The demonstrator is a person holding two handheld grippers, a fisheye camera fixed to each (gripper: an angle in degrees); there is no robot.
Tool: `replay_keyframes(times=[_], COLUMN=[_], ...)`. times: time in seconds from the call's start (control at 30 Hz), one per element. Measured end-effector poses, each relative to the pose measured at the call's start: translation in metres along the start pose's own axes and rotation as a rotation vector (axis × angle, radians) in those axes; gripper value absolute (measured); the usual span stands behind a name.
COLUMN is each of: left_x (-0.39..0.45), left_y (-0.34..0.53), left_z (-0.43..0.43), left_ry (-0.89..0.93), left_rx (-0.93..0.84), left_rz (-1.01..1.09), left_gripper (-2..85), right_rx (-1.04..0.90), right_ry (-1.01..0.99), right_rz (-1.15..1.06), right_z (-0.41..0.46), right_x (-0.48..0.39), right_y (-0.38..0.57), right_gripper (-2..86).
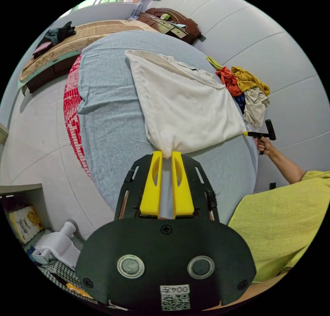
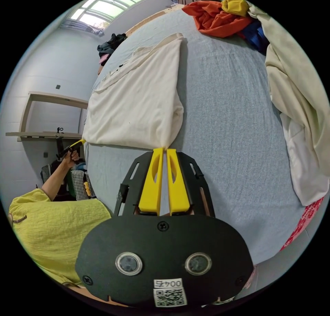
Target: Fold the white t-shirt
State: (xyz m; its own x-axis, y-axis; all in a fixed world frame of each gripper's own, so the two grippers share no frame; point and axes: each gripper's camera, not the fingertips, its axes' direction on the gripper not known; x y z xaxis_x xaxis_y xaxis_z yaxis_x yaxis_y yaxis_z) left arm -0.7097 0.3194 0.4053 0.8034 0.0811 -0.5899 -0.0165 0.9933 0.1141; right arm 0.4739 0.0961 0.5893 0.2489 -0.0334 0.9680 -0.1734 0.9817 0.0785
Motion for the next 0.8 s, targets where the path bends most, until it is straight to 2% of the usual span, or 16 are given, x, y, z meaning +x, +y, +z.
replay_keyframes(times=[0.37,0.8], left_x=[0.031,0.086], left_y=[0.022,0.099], left_z=[-0.012,0.007], left_ry=[-0.019,-0.059], left_rx=[-0.019,-0.134], left_rz=[0.040,0.085], left_gripper=[3.1,2.5], right_rx=[-0.082,-0.129], right_ry=[-0.026,0.013], right_rz=[0.004,0.014], right_z=[-0.023,-0.002], right_x=[-0.016,-0.018], right_y=[0.021,0.146], right_gripper=[-0.3,-0.5])
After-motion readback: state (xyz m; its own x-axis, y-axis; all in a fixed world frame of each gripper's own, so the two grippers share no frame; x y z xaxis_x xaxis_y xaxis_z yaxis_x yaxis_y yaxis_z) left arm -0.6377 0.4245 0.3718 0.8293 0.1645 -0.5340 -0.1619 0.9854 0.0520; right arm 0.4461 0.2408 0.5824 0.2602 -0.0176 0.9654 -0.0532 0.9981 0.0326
